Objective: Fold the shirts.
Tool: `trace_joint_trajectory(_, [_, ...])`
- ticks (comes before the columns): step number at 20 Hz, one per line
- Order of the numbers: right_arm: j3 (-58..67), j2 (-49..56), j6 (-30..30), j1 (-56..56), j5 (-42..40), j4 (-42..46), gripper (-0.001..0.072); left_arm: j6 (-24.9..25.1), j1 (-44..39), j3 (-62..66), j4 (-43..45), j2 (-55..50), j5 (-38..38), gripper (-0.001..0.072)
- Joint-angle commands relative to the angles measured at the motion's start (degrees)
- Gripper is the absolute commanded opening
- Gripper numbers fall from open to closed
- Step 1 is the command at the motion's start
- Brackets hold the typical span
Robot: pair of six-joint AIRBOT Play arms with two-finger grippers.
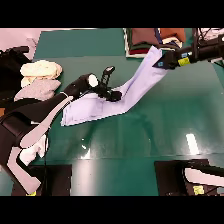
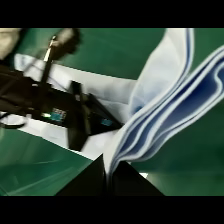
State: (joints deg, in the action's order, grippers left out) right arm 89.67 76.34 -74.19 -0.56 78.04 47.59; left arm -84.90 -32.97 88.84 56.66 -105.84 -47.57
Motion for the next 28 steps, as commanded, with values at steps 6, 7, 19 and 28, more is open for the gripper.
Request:
trace_joint_trajectory(6, [8.15, 1.05, -4.39, -12.07, -3.06, -0.11, 0.0017, -0.59, 4.39, 0.57, 2.58, 3.74, -3.48, 0.0023])
trace_joint_trajectory(7, [9.22, 2.01, -4.50, -14.03, -3.23, -0.20, 0.0017, -0.59, 6.58, 0.57, 4.81, 6.21, -4.55, 0.0023])
trace_joint_trajectory(19, [27.69, 28.81, -4.24, -42.62, -19.15, -4.04, 0.0368, -0.50, 34.47, 0.57, 23.74, 36.37, -14.84, 0.0024])
trace_joint_trajectory(28, [-11.06, 12.46, -6.78, -20.06, -13.51, 5.35, 0.0581, -0.09, 27.34, 0.50, 23.76, 36.68, -13.55, 0.0024])
